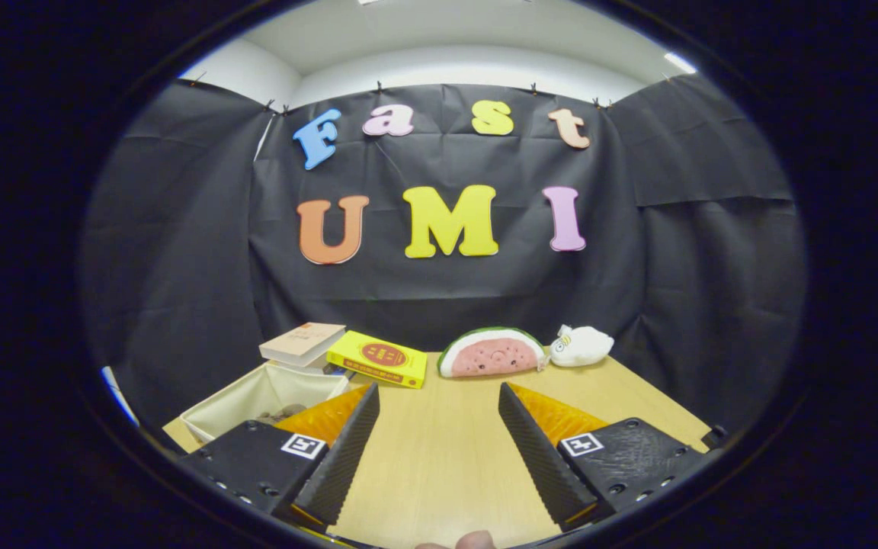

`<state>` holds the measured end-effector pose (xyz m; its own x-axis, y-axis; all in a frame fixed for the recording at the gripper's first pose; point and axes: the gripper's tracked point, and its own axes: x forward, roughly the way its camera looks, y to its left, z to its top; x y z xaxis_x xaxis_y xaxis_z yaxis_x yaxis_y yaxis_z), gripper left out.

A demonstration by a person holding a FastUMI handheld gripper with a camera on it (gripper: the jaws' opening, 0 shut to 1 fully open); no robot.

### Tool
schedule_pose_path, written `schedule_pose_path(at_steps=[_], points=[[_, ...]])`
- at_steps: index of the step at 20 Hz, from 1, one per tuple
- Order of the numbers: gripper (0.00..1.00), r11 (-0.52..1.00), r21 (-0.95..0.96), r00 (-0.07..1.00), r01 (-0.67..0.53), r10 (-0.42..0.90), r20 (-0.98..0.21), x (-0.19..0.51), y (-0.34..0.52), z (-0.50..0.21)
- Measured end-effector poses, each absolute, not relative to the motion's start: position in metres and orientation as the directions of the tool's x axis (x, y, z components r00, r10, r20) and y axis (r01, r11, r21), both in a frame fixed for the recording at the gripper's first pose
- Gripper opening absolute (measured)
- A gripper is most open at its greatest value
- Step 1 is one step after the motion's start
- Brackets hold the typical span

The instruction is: Open the storage box then place both shoes into the box .Put the left shoe in first, then the right shoe, with the right side of both shoes facing outward in a uniform manner.

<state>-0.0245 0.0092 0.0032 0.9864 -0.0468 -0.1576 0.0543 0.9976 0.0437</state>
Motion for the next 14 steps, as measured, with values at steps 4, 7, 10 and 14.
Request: schedule_pose_path(at_steps=[4,7,10,14], points=[[0.96,0.999,0.017,0.992,0.047,-0.045,-0.119,-0.024,0.016,0.009],[0.96,0.999,0.021,0.991,0.035,-0.032,-0.132,-0.018,0.026,0.005],[0.96,0.999,0.022,0.988,0.032,-0.028,-0.149,-0.011,0.026,0.0],[0.96,0.998,0.04,0.987,0.05,-0.043,-0.153,-0.006,0.02,-0.003]])
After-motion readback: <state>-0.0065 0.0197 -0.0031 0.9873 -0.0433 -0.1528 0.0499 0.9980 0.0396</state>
